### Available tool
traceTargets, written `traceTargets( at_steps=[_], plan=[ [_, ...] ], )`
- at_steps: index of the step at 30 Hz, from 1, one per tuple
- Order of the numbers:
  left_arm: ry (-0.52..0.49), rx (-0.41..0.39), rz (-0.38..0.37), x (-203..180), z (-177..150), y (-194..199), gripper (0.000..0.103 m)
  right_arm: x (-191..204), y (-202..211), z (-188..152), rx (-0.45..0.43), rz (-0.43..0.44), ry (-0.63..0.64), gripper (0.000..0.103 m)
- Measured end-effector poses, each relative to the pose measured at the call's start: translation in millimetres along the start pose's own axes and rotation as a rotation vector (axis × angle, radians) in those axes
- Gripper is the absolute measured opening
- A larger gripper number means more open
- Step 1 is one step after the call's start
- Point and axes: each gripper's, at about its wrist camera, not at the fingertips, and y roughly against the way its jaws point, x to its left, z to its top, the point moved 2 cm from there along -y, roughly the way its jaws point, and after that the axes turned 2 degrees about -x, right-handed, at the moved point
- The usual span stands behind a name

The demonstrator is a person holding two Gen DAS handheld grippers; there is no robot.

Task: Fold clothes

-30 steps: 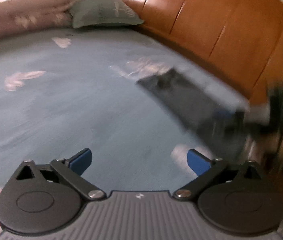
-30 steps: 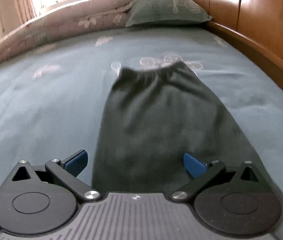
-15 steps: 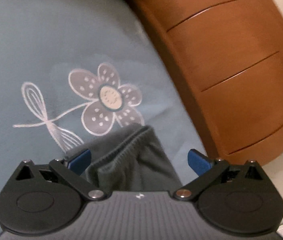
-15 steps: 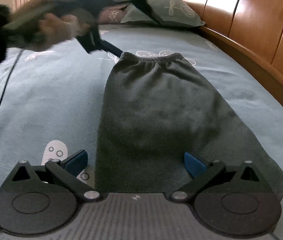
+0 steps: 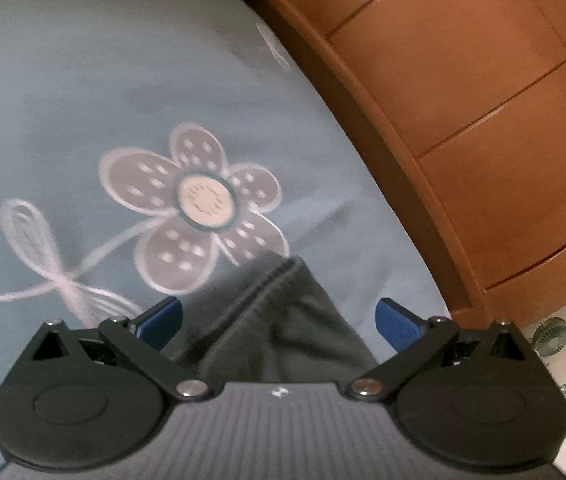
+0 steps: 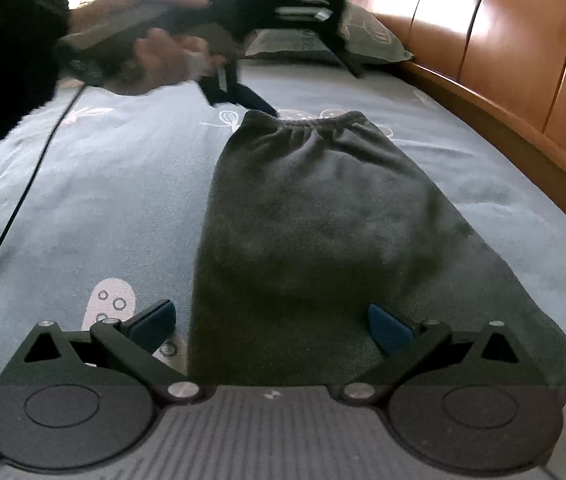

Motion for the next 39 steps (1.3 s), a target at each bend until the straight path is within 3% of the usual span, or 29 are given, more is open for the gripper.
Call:
traceTargets(
  at_steps=[2, 5, 8, 10, 14, 17, 21, 24, 28, 32, 34, 35, 38, 39],
  plan=[
    [-0.002, 0.011, 0.038, 2, -3, -13, 0.102, 1, 1, -1, 0.001, -0.002, 0.015, 0.103],
    [-0.039, -0.045, 0.083, 0, -8, -4, 0.102, -1, 2, 0, 0.007, -0.001, 0.015, 0.103],
    [-0.234, -0.129, 0.216, -26, -20, 23, 0.102, -2, 6, 2, 0.017, 0.003, 0.009, 0.103],
    [-0.369, -0.18, 0.265, -45, -35, 45, 0.102, -4, 11, 3, 0.022, 0.004, 0.003, 0.103],
    [-0.524, -0.279, 0.325, -69, -78, 90, 0.102, -16, 36, 3, -0.051, -0.032, -0.04, 0.103],
    [-0.545, -0.34, 0.318, -69, -122, 122, 0.102, -41, 57, -1, -0.125, -0.088, -0.121, 0.103],
    [-0.534, -0.378, 0.318, -69, -176, 150, 0.102, -87, 50, -19, -0.078, -0.2, -0.234, 0.103],
    [-0.528, -0.369, 0.337, -71, -206, 163, 0.102, -105, 61, -29, -0.05, -0.214, -0.321, 0.103],
    [-0.567, -0.369, 0.404, -71, -234, 170, 0.102, -87, 89, -27, -0.158, -0.069, -0.325, 0.103],
    [-0.606, -0.367, 0.536, -76, -255, 172, 0.102, -62, 63, -33, -0.08, -0.02, -0.254, 0.103],
    [-0.625, -0.373, 0.6, -81, -265, 174, 0.102, -54, 56, -38, -0.033, -0.037, -0.256, 0.103],
    [-0.645, -0.382, 0.622, -83, -270, 175, 0.102, -50, 63, -37, -0.052, -0.032, -0.255, 0.103],
    [-0.663, -0.389, 0.625, -85, -281, 178, 0.102, -38, 77, -36, -0.101, 0.041, -0.283, 0.103],
    [-0.65, -0.382, 0.613, -84, -282, 178, 0.102, -34, 74, -37, -0.083, 0.053, -0.27, 0.103]
  ],
)
